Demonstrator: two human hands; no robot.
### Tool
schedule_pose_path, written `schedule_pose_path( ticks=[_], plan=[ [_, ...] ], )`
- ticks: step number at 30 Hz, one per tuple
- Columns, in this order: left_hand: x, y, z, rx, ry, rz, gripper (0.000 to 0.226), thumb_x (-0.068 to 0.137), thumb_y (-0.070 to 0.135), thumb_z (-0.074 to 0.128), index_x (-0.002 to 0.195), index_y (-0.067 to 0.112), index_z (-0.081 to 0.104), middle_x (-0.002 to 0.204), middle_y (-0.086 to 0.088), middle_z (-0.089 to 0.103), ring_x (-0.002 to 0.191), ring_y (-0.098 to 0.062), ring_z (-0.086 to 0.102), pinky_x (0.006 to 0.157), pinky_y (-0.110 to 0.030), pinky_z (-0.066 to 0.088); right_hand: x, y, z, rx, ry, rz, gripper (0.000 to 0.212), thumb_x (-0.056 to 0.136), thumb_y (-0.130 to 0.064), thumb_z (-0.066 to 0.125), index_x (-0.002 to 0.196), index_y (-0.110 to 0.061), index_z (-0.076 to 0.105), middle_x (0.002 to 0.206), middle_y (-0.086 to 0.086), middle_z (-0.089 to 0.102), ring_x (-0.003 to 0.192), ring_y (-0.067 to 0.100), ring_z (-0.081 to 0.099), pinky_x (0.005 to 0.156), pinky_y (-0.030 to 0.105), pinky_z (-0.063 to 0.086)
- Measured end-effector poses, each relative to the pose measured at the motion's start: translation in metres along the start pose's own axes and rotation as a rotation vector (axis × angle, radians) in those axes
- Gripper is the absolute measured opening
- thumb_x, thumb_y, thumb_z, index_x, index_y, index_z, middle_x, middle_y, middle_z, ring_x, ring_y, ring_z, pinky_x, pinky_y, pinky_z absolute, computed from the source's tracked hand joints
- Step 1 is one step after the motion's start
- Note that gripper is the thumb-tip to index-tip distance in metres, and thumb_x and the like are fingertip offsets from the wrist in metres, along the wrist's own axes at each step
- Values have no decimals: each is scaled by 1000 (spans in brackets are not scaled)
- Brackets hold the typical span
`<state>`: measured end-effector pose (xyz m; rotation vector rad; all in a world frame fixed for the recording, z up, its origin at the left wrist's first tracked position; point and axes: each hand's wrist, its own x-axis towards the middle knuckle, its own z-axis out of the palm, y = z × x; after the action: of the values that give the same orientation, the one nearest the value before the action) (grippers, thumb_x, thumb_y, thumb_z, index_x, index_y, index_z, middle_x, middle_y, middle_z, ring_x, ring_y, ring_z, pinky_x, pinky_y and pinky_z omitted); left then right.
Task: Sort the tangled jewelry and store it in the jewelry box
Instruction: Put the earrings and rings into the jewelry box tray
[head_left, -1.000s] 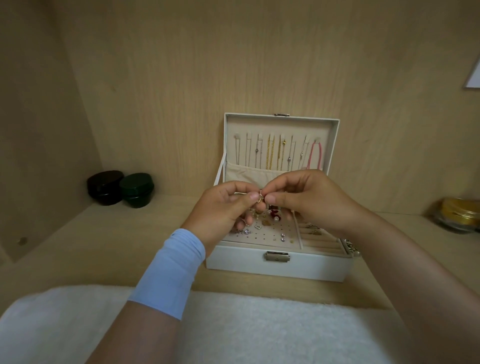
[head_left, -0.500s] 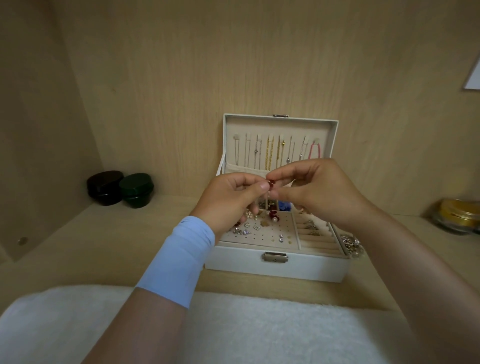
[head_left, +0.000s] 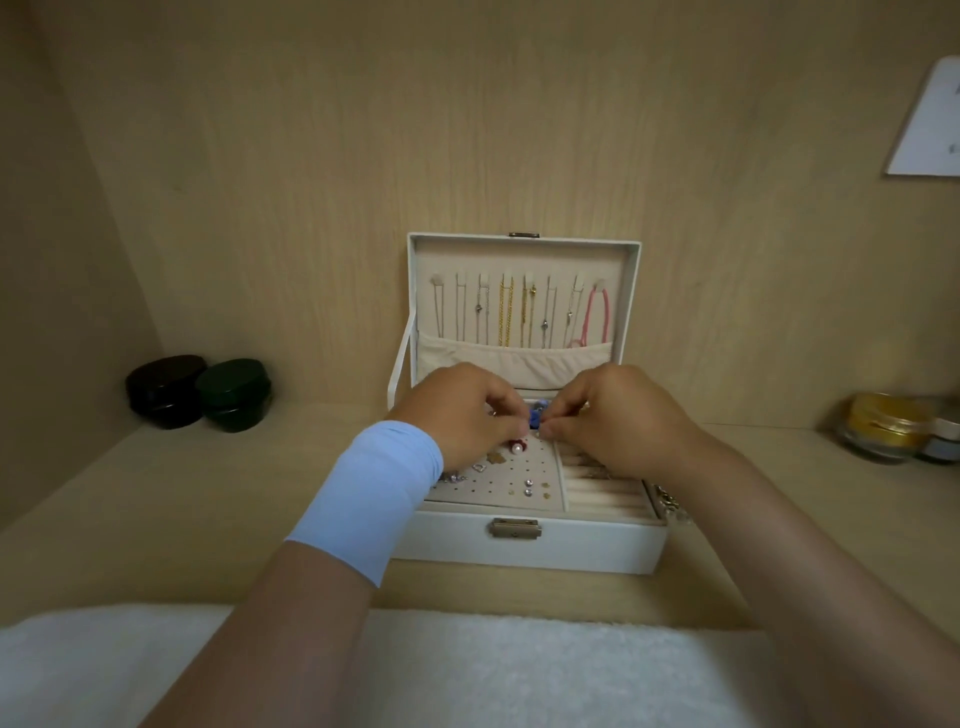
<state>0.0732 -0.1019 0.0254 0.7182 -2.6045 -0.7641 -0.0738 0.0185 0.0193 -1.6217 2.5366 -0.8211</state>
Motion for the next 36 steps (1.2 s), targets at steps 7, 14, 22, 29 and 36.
schedule_pose_path(
  ticks=[7,14,22,29,36],
  plan=[
    [6,-9,6,48,-43,28,8,85,38,73,91,36,78,83,25,61,85,3,56,78,-21,43,1,-1,6,-125,59,-38,3,83,-36,77,80,-34,78,77,-20,68,75,-2,61,61,18,43],
    [6,-10,5,32,-62,58,8,89,35,69,93,36,76,86,23,61,87,1,56,81,-22,42,-2,-7,-6,-256,-88,-125,13,87,-35,66,81,-34,78,80,-14,70,77,4,63,71,31,54],
    [2,0,8,20,25,116,12,92,30,65,96,34,75,89,22,61,88,-1,57,80,-22,45,-2,6,-23,43,-66,-59,13,92,-30,67,87,-30,78,85,-16,73,81,-4,64,75,22,51],
    [18,51,23,-25,35,243,11,91,29,65,95,32,74,93,23,64,86,0,59,84,-23,46,-16,67,-86,-38,-33,41,8,91,-24,71,87,-29,76,89,-13,72,70,-11,59,65,9,41],
    [54,111,71,292,-185,305,9,87,29,66,91,30,74,90,16,66,85,-9,60,81,-26,48,-36,117,-76,-129,-311,78,24,78,-8,73,85,-31,76,85,-5,74,74,5,64,75,21,51]
  ],
)
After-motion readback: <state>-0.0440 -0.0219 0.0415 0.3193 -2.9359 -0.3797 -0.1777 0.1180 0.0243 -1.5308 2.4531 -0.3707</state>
